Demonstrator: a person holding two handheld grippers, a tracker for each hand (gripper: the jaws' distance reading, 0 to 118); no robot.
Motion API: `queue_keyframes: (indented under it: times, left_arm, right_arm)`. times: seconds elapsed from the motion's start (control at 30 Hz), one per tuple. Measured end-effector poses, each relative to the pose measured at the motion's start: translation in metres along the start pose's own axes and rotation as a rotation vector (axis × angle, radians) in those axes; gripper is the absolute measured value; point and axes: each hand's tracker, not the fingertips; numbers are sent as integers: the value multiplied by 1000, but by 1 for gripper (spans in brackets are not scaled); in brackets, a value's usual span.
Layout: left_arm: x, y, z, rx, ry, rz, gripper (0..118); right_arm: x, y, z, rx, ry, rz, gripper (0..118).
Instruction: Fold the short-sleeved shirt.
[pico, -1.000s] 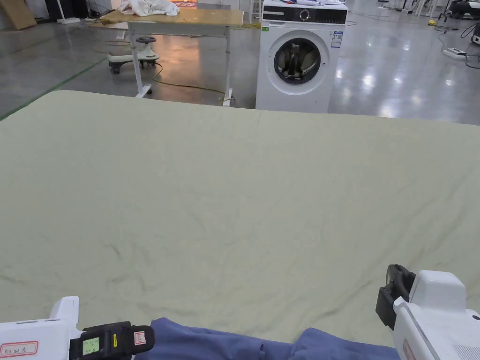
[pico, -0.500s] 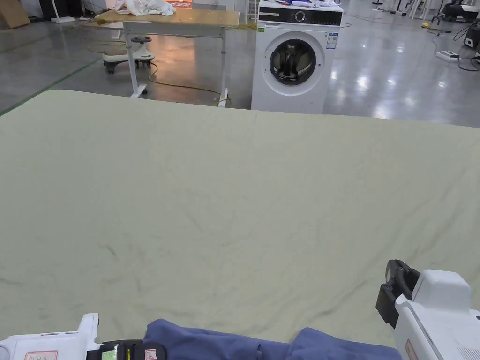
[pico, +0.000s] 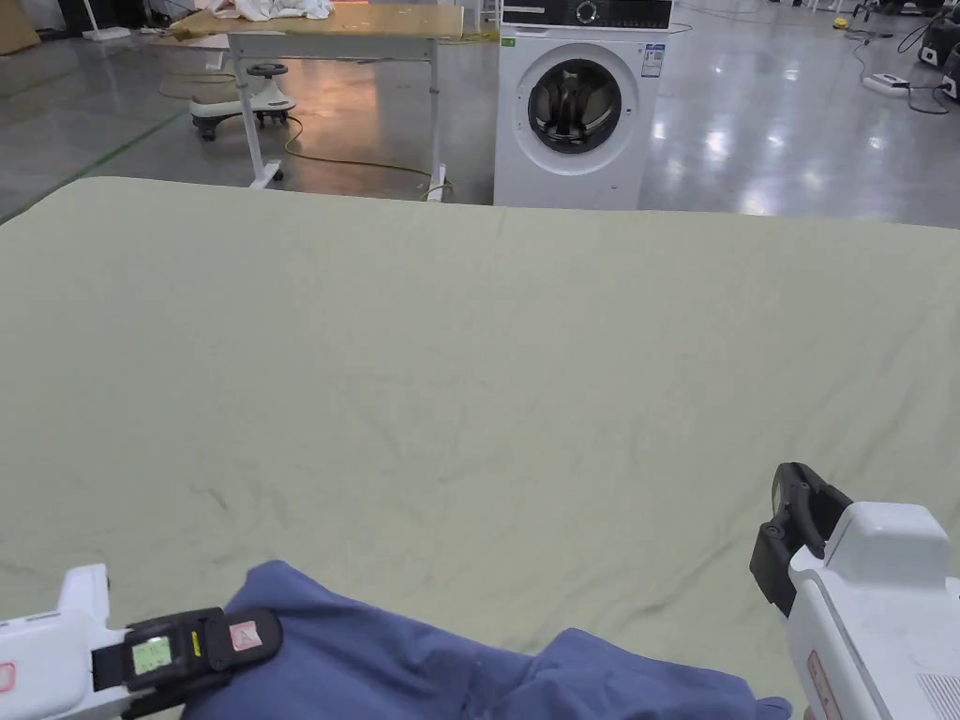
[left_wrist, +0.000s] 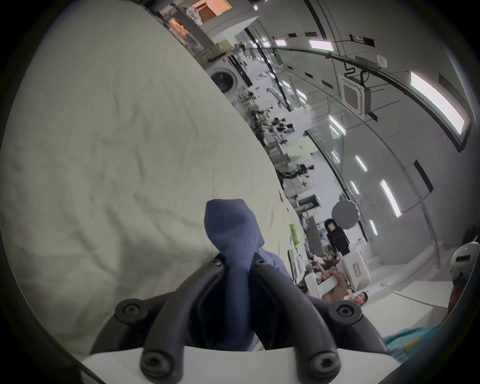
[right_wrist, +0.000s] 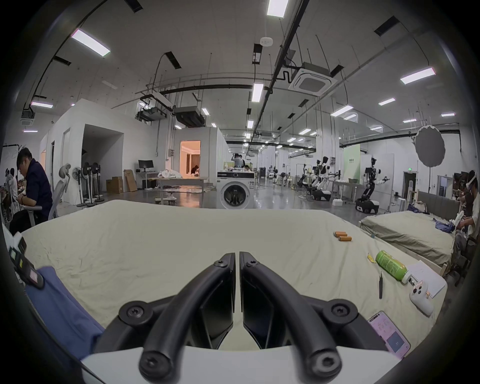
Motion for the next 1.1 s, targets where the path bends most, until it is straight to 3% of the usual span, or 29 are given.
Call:
queue_keyframes:
  times: [0.23,0.4,0.83,1.1]
  left_arm:
    - [45,26,60,68,252,-129,10]
    - [87,24,61,15,374,-303,11]
    - [168,-16,-44,-212,459,-499,11]
    - [180,-58,-127,-337,443,-549,11]
  right_arm:
    - [-9,5,-3,56,13,13,2]
    - [-12,4,-7,53,38,14,2]
    - [-4,0,-2,26,27,13,2]
    - [4,-5,3,0,3,12,2]
